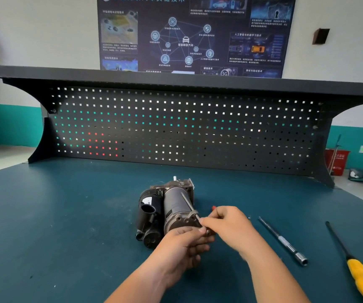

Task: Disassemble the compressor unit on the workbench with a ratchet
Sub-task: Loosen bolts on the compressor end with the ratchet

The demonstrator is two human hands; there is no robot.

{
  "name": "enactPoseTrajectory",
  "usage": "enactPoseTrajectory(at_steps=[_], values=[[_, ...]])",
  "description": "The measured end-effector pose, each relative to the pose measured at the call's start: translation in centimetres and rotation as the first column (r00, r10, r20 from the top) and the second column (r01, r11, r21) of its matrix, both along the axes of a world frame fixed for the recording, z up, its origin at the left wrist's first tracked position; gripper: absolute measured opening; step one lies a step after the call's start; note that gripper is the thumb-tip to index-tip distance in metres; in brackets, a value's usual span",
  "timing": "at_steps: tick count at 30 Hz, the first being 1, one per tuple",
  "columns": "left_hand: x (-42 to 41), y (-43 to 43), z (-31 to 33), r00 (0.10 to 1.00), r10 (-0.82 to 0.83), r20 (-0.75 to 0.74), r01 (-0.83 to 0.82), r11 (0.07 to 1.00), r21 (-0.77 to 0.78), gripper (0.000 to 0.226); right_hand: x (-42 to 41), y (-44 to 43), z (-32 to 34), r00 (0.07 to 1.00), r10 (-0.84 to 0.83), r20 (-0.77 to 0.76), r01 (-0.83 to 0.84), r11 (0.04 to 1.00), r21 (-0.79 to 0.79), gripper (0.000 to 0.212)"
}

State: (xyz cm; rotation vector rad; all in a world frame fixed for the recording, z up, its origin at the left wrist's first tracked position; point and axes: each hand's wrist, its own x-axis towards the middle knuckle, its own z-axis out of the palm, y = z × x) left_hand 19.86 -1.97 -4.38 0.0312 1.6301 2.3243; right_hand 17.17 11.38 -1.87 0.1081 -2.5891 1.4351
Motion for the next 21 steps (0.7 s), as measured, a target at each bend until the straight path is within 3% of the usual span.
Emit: enactPoseTrajectory(at_steps=[4,8,13,21], values=[[1.0,0.2,0.5,0.994,-0.102,0.027,0.103,0.994,-0.023,0.008,0.7,0.1,0.4,0.977,0.14,0.163,-0.122,0.986,-0.112,0.027],[2.2,0.7,0.9,0.994,-0.072,0.082,0.074,0.997,-0.028,0.008,1.6,0.4,1.2,0.952,0.202,0.229,-0.186,0.978,-0.089,0.028],[4.5,1.7,0.7,0.986,-0.029,0.166,0.027,1.0,0.009,0.016,3.4,0.2,0.7,0.972,0.158,0.175,-0.153,0.987,-0.044,0.031],[9.9,2.5,0.8,0.976,-0.134,0.172,0.103,0.978,0.18,0.011,10.4,0.3,1.2,0.991,0.113,0.065,-0.118,0.989,0.084,0.036]])
